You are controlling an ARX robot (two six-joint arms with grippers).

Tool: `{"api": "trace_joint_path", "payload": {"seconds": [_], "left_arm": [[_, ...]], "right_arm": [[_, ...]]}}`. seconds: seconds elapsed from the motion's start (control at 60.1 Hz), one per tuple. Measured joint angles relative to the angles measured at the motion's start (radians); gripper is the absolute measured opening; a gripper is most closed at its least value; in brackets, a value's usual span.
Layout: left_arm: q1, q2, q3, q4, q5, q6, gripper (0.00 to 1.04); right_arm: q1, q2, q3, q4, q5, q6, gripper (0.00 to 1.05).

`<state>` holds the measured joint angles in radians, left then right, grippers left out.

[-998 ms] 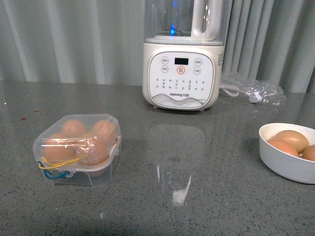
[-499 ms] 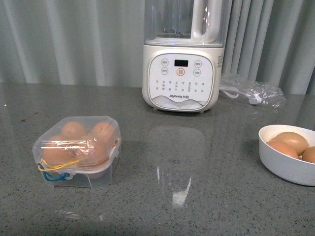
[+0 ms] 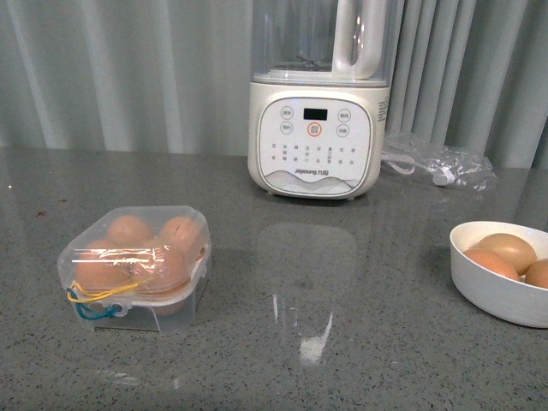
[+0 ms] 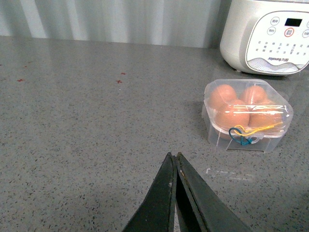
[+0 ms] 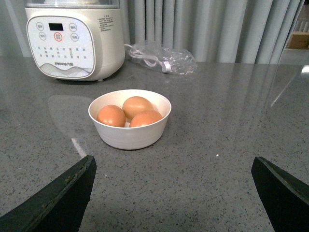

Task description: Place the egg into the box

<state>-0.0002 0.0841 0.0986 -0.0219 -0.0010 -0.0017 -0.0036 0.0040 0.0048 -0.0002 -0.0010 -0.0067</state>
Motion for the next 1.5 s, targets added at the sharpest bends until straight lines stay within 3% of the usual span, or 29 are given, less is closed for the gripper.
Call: {"api": "trace_joint_path", "payload": {"seconds": [1.065,1.497], "left_arm": [[0.0,-0.08,-0.07,0.02,0.0,0.0,0.04],[0.0,-0.08,-0.07,0.02,0.0,0.0,0.79]], "right_arm": [[0.0,0.0,0.0,0.0,0.0,0.0,0.98],[0.0,0.0,0.0,0.0,0.0,0.0,0.98]]}}
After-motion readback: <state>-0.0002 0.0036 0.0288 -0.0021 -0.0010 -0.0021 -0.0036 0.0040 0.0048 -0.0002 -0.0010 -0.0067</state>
